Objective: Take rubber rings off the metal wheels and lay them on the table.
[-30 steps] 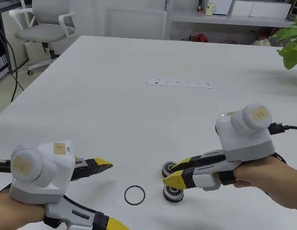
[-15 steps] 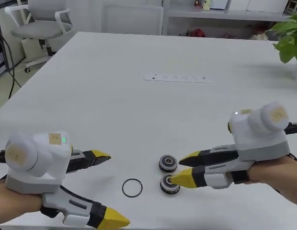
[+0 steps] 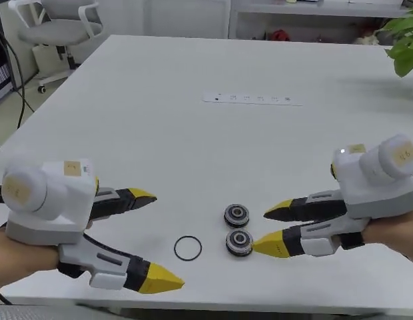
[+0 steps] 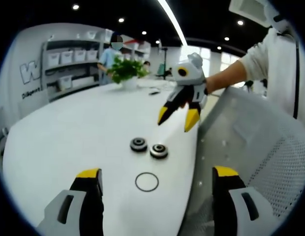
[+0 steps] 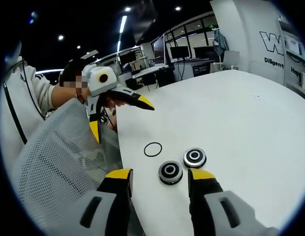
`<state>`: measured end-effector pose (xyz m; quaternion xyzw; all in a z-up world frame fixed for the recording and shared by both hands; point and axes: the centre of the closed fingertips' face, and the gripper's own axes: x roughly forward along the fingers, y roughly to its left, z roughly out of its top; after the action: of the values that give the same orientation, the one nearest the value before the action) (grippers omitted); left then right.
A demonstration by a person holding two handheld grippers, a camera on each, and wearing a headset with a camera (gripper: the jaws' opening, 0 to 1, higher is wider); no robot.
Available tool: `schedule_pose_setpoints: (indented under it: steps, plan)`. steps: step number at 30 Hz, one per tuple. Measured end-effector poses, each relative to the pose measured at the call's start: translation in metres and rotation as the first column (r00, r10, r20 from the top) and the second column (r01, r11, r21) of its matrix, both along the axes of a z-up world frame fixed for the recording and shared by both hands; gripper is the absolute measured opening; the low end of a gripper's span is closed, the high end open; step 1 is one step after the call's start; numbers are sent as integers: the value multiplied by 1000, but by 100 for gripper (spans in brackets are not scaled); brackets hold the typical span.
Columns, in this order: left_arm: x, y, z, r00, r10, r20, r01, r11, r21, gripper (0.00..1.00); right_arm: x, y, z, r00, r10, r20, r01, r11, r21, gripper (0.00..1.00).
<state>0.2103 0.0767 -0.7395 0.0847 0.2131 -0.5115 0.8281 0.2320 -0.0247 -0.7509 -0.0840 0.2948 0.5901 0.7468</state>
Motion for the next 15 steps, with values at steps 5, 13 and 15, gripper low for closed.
schedule_pose_setpoints:
  steps: [5,13,15]
  plan:
    - [2,-7,9,1000,-10,8,10,1000,-27,93,0,-3,1,1000,3,14,-3,1000,8,43]
    - [5,-20,28,998,-42,46,44,998,-51,91,4,-11,-1,999,-15,32,15,1000,4,43]
    - [7,-23,31,997,-47,54,50,997,-52,89,5,-12,-1,999,-19,33,19,1000,5,43]
